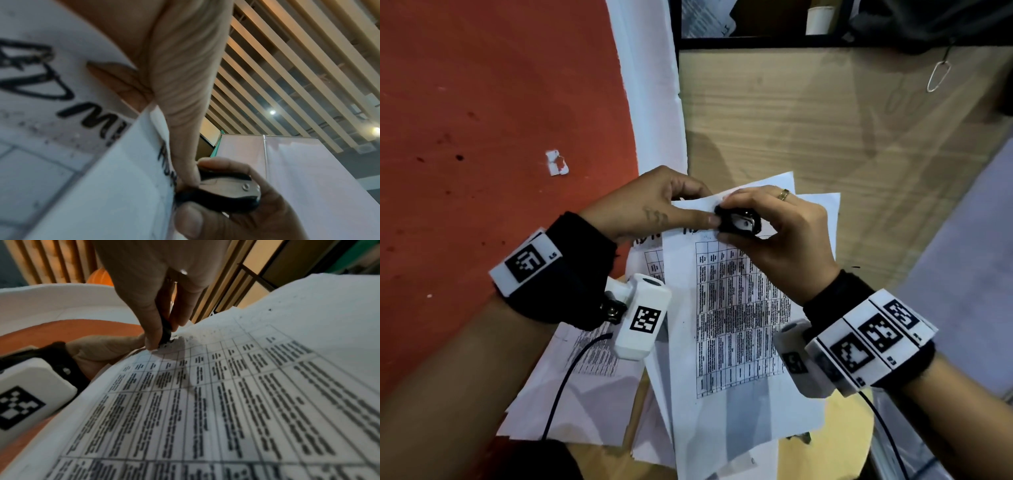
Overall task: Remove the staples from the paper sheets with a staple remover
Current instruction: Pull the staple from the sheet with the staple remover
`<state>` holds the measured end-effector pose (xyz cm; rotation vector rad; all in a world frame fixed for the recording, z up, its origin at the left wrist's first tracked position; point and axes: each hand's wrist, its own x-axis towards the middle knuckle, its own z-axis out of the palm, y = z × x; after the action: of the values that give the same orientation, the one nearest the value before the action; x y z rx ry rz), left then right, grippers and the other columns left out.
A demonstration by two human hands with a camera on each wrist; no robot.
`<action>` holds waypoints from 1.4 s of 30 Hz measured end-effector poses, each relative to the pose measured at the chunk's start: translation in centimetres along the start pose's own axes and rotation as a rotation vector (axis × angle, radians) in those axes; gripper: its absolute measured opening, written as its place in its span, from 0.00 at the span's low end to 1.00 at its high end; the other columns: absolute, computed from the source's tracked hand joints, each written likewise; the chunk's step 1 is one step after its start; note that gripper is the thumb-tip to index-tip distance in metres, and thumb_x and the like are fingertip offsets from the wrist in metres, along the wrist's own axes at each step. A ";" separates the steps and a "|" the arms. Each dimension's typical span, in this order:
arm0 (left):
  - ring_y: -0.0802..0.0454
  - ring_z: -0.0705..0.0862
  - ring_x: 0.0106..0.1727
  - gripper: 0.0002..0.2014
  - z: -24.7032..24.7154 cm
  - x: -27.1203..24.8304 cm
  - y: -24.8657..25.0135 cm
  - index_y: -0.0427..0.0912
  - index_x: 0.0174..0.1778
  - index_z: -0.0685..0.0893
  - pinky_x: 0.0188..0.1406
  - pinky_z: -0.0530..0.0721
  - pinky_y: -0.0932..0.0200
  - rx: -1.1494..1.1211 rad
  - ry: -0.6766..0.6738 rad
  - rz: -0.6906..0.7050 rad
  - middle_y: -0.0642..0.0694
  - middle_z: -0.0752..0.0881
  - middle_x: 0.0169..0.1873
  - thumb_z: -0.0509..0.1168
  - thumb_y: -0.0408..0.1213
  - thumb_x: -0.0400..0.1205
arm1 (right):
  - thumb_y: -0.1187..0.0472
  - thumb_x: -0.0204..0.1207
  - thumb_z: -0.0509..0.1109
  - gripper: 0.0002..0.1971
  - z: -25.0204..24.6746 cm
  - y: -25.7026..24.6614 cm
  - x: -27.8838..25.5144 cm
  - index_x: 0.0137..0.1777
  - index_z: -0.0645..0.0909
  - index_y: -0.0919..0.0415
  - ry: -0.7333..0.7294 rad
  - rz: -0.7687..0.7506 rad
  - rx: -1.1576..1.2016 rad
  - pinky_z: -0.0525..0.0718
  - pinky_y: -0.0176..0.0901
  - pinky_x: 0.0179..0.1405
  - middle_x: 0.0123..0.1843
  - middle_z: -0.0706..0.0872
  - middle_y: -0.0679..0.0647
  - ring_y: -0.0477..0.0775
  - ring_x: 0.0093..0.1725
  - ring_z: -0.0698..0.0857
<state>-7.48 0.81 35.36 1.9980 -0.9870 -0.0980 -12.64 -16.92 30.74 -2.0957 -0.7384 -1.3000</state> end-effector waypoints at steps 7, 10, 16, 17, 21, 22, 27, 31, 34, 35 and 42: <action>0.62 0.83 0.36 0.05 0.3 0.1 -0.5 0.45 0.38 0.90 0.39 0.79 0.70 -0.152 0.099 0.053 0.53 0.89 0.31 0.75 0.40 0.68 | 0.64 0.60 0.82 0.16 -0.2 -0.3 0.0 0.48 0.86 0.60 0.033 0.129 0.203 0.86 0.46 0.46 0.45 0.86 0.45 0.47 0.45 0.87; 0.60 0.85 0.37 0.06 0.1 -0.1 -0.6 0.42 0.39 0.90 0.42 0.81 0.68 -0.183 0.106 0.071 0.52 0.89 0.33 0.75 0.38 0.69 | 0.60 0.59 0.82 0.18 -0.2 -0.4 0.0 0.49 0.83 0.52 0.048 0.199 0.327 0.87 0.44 0.48 0.45 0.88 0.45 0.47 0.46 0.88; 0.56 0.83 0.37 0.07 0.4 -0.2 -0.8 0.36 0.42 0.89 0.39 0.81 0.65 -0.198 0.137 0.081 0.41 0.87 0.36 0.74 0.35 0.72 | 0.59 0.57 0.81 0.18 0.1 -0.3 -0.1 0.48 0.84 0.52 0.039 0.335 0.566 0.85 0.48 0.55 0.48 0.90 0.51 0.53 0.49 0.89; 0.57 0.83 0.35 0.05 0.6 -0.2 -0.8 0.38 0.40 0.88 0.37 0.80 0.65 -0.190 0.153 0.084 0.43 0.87 0.34 0.73 0.35 0.72 | 0.60 0.57 0.81 0.18 0.1 -0.3 0.0 0.48 0.84 0.52 0.032 0.342 0.572 0.85 0.47 0.55 0.48 0.90 0.51 0.52 0.49 0.89; 0.54 0.81 0.32 0.09 1.3 0.3 -1.7 0.46 0.35 0.88 0.38 0.79 0.56 0.015 0.311 0.091 0.44 0.87 0.31 0.72 0.47 0.70 | 0.64 0.59 0.82 0.17 0.4 -0.4 0.0 0.48 0.84 0.55 0.034 0.351 0.474 0.85 0.41 0.51 0.46 0.89 0.52 0.48 0.48 0.88; 0.49 0.82 0.32 0.13 1.6 0.4 -1.9 0.47 0.36 0.88 0.38 0.81 0.51 0.096 0.357 0.087 0.43 0.88 0.31 0.71 0.53 0.68 | 0.63 0.60 0.82 0.16 0.5 -0.4 0.0 0.48 0.84 0.56 0.045 0.347 0.427 0.86 0.43 0.50 0.45 0.89 0.53 0.50 0.47 0.88; 0.47 0.78 0.29 0.20 2.2 0.3 -2.8 0.44 0.37 0.86 0.32 0.77 0.53 0.423 0.523 0.098 0.46 0.82 0.25 0.61 0.58 0.68 | 0.65 0.63 0.81 0.14 0.9 0.1 -0.9 0.47 0.84 0.57 0.149 0.370 0.359 0.87 0.50 0.47 0.44 0.88 0.56 0.57 0.45 0.88; 0.39 0.82 0.33 0.26 0.7 -0.3 -3.8 0.44 0.40 0.88 0.33 0.78 0.52 0.473 0.481 0.061 0.42 0.84 0.27 0.55 0.61 0.65 | 0.66 0.61 0.82 0.15 1.1 2.2 -4.1 0.43 0.84 0.49 0.200 0.541 0.408 0.86 0.43 0.48 0.45 0.88 0.61 0.57 0.46 0.89; 0.41 0.78 0.31 0.26 0.2 0.2 -3.8 0.45 0.40 0.87 0.33 0.76 0.53 0.524 0.432 0.051 0.42 0.84 0.28 0.57 0.62 0.65 | 0.67 0.58 0.84 0.17 2.1 4.0 -7.4 0.41 0.84 0.49 0.001 0.700 0.288 0.85 0.42 0.46 0.43 0.88 0.56 0.52 0.43 0.88; 0.40 0.78 0.31 0.24 -0.1 0.4 -4.1 0.45 0.40 0.87 0.34 0.76 0.53 0.525 0.410 0.046 0.41 0.85 0.28 0.58 0.61 0.66 | 0.67 0.56 0.85 0.17 2.1 4.4 -8.2 0.41 0.85 0.52 -0.049 0.731 0.256 0.83 0.36 0.45 0.44 0.87 0.55 0.48 0.42 0.86; 0.63 0.84 0.38 0.07 -2.4 1.1 -5.8 0.39 0.41 0.87 0.43 0.80 0.68 0.149 0.106 0.014 0.52 0.89 0.35 0.72 0.40 0.77 | 0.80 0.54 0.79 0.23 -1.0 6.4 -6.8 0.52 0.83 0.70 -0.201 0.959 0.695 0.80 0.24 0.40 0.56 0.84 0.54 0.36 0.45 0.86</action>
<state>-2.25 3.46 32.88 2.1077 -0.9634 0.0909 -11.32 -23.09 23.82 -1.6244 -0.1341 -0.2470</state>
